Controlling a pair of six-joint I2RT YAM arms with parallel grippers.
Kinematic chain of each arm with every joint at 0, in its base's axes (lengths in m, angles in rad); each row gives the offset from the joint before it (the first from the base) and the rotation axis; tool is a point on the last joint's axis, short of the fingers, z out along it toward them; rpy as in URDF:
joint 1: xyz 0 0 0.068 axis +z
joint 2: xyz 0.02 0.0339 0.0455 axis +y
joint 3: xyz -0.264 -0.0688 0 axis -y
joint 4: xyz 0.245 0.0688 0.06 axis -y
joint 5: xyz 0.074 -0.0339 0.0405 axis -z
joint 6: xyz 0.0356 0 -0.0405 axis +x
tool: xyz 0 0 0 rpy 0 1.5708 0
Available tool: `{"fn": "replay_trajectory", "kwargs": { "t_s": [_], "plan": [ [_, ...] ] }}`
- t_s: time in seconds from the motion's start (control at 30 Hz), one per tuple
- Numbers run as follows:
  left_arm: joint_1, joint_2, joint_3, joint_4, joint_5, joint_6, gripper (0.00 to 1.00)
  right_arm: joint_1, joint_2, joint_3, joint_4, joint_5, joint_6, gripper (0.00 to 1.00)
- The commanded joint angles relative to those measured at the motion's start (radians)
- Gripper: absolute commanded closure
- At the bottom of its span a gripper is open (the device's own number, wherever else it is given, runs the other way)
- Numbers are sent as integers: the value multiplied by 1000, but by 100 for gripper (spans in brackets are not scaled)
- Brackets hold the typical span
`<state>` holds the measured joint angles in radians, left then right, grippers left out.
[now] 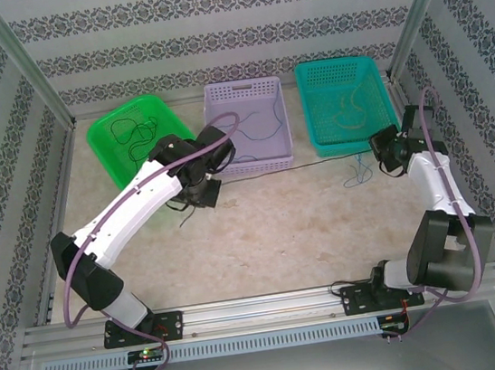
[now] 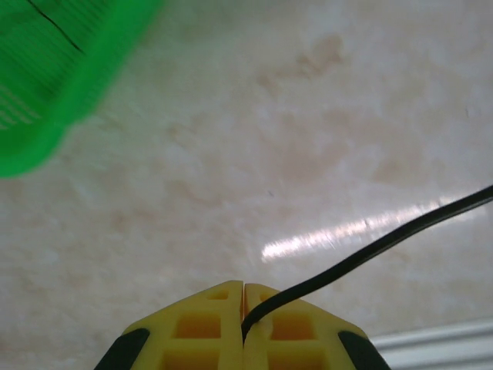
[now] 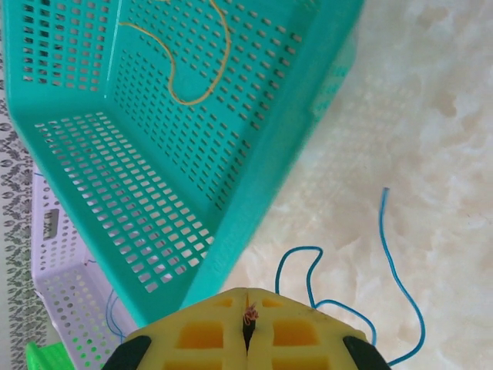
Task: Untangle the cables
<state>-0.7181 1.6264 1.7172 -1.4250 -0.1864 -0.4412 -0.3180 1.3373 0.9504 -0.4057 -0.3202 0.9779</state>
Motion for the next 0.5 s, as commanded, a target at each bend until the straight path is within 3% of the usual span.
{"fn": "replay_trajectory", "kwargs": {
  "t_s": [0.0,0.1,0.2,0.3,0.37,0.47],
  "plan": [
    [11,-28,60,-354,-334,-72,100,-45,-14,-35,55,110,21,100],
    [-3,-29,133,-341,-385,-56,100,-38,-18,-59,63,80,32,100],
    [-63,-40,204,-233,-392,43,100,-6,-33,-79,58,65,36,100],
    [-134,-57,228,-63,-362,188,100,38,-58,-114,28,70,47,55],
    [-176,-48,247,-7,-430,261,100,70,-86,-134,-1,102,47,45],
    [-207,9,335,-11,-587,318,100,104,-135,-154,-33,157,42,40]
  ]
}}
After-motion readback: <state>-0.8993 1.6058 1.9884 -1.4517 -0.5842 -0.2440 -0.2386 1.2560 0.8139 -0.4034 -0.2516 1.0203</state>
